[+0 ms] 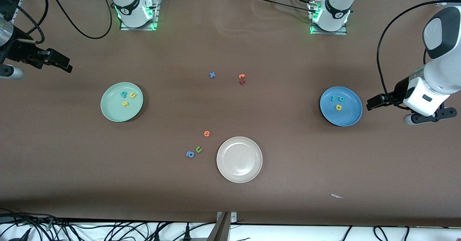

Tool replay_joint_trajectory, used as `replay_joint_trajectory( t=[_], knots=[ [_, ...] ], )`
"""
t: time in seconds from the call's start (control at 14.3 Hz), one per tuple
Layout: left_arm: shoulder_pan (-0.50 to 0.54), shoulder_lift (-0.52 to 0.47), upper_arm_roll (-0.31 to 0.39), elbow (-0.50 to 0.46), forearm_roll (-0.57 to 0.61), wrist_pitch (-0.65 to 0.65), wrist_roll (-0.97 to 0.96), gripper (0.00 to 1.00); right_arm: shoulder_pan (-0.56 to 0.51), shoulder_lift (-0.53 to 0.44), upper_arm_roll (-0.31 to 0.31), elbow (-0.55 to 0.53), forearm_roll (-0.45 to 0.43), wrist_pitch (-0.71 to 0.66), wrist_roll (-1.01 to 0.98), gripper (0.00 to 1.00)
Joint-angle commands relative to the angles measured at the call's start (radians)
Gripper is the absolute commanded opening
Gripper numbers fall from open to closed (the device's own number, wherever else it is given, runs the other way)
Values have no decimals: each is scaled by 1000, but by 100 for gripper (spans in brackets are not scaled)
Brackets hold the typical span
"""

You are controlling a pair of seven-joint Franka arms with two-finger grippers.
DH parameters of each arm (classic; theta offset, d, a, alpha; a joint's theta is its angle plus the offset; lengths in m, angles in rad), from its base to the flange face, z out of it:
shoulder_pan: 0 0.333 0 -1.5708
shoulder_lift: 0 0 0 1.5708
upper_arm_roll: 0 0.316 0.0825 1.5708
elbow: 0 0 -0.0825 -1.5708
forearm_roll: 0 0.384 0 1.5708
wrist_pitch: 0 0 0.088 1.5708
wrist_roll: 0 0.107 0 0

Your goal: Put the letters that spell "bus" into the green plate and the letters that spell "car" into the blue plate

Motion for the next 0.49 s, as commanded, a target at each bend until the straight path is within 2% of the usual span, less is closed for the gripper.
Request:
replay_joint_trajectory(
  t=[0.0, 0.42],
  knots=[
    [6, -26, 8, -30, -32, 15, 23, 100, 2, 5, -2, 22, 14, -22, -9, 100],
    [17, -26, 8, -37, -32, 2, 26, 100, 2, 3, 7, 22, 13, -23, -8, 100]
  ],
)
